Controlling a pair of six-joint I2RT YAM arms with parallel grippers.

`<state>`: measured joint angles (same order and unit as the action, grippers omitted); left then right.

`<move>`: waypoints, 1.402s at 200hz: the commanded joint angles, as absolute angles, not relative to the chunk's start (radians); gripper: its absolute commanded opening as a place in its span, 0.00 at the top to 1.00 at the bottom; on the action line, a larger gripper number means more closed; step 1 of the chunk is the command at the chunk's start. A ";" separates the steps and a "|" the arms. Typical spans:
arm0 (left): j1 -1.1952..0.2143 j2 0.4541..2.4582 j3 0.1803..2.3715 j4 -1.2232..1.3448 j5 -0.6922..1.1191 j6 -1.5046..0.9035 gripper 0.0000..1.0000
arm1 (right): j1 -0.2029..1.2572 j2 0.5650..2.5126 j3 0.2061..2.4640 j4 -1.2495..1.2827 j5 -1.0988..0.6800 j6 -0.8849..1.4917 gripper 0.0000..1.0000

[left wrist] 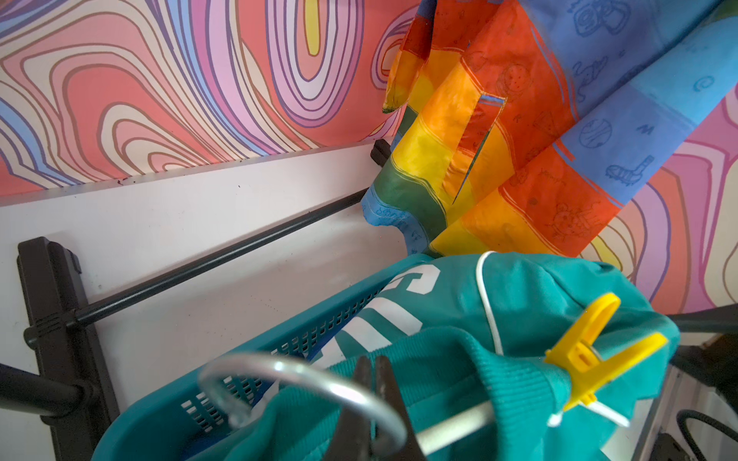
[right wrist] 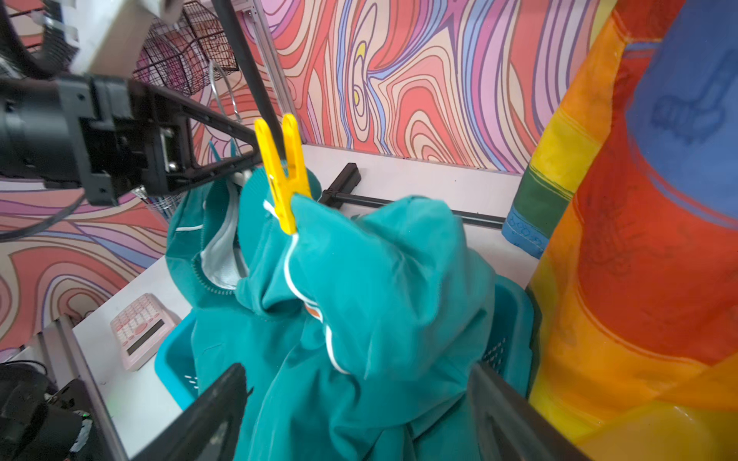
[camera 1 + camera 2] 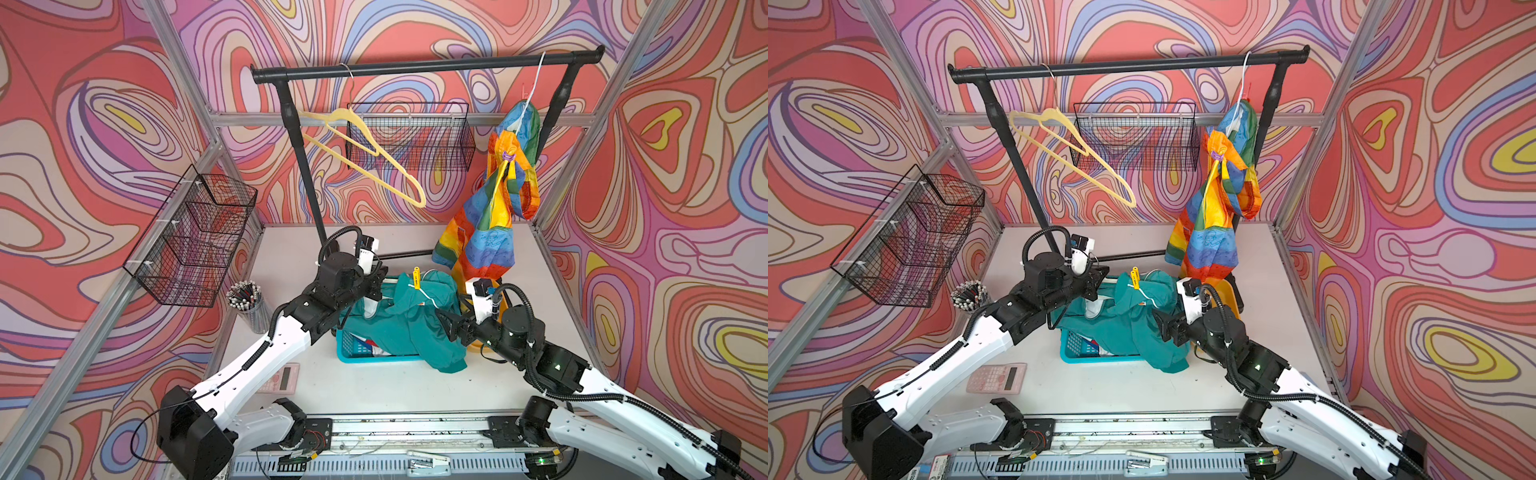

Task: Remove the clothespins securing jackets to the hanger
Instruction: Adjust the jacket in the basket, then remove the clothespin from the hanger.

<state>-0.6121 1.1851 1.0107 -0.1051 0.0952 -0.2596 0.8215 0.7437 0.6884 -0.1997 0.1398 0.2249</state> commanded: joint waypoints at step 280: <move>-0.689 1.078 0.902 0.013 0.162 -0.104 1.00 | 0.686 1.037 0.957 -0.187 -0.301 0.112 0.54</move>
